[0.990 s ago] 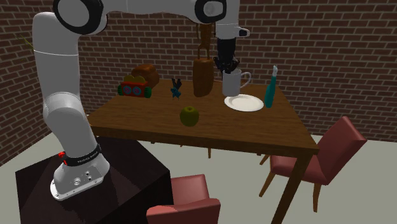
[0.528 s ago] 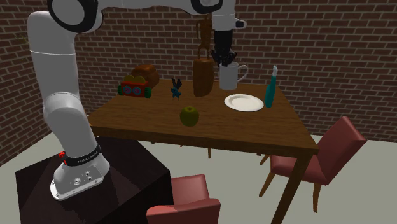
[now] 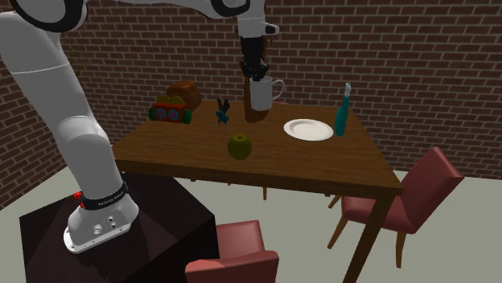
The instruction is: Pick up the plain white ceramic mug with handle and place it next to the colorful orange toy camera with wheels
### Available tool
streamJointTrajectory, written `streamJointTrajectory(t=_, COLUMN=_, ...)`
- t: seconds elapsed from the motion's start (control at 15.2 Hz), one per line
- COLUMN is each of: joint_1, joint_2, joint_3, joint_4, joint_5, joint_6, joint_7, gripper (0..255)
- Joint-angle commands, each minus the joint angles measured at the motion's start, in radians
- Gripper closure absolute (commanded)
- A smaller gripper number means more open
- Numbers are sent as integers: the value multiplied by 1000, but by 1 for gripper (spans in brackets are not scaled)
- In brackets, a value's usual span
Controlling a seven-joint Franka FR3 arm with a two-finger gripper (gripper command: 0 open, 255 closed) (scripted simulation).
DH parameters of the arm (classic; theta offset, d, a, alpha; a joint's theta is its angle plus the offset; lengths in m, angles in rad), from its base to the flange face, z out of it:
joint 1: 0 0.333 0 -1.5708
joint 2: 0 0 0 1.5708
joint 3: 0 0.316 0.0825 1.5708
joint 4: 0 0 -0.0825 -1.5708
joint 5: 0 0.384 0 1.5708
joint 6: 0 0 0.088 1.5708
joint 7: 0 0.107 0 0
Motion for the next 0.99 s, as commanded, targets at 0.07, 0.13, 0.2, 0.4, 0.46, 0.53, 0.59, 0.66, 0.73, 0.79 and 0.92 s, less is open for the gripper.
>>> streamJointTrajectory(t=0.07, joint_1=28, joint_2=-100, joint_3=40, joint_4=-110, joint_5=-28, joint_6=11, joint_7=78, gripper=255)
streamJointTrajectory(t=0.13, joint_1=35, joint_2=-129, joint_3=54, joint_4=-139, joint_5=-34, joint_6=12, joint_7=101, gripper=255)
streamJointTrajectory(t=0.2, joint_1=42, joint_2=-156, joint_3=69, joint_4=-167, joint_5=-38, joint_6=12, joint_7=124, gripper=255)
streamJointTrajectory(t=0.4, joint_1=63, joint_2=-233, joint_3=113, joint_4=-244, joint_5=-45, joint_6=10, joint_7=193, gripper=255)
streamJointTrajectory(t=0.46, joint_1=69, joint_2=-257, joint_3=129, joint_4=-268, joint_5=-46, joint_6=8, joint_7=216, gripper=255)
streamJointTrajectory(t=0.53, joint_1=76, joint_2=-280, joint_3=145, joint_4=-290, joint_5=-45, joint_6=6, joint_7=239, gripper=255)
streamJointTrajectory(t=0.59, joint_1=82, joint_2=-303, joint_3=161, joint_4=-311, joint_5=-43, joint_6=3, joint_7=261, gripper=255)
streamJointTrajectory(t=0.66, joint_1=89, joint_2=-324, joint_3=177, joint_4=-331, joint_5=-41, joint_6=0, joint_7=283, gripper=255)
streamJointTrajectory(t=0.73, joint_1=97, joint_2=-345, joint_3=194, joint_4=-349, joint_5=-37, joint_6=-3, joint_7=306, gripper=255)
streamJointTrajectory(t=0.79, joint_1=104, joint_2=-365, joint_3=211, joint_4=-367, joint_5=-33, joint_6=-7, joint_7=328, gripper=255)
streamJointTrajectory(t=0.92, joint_1=119, joint_2=-403, joint_3=245, joint_4=-399, joint_5=-22, joint_6=-14, joint_7=373, gripper=255)
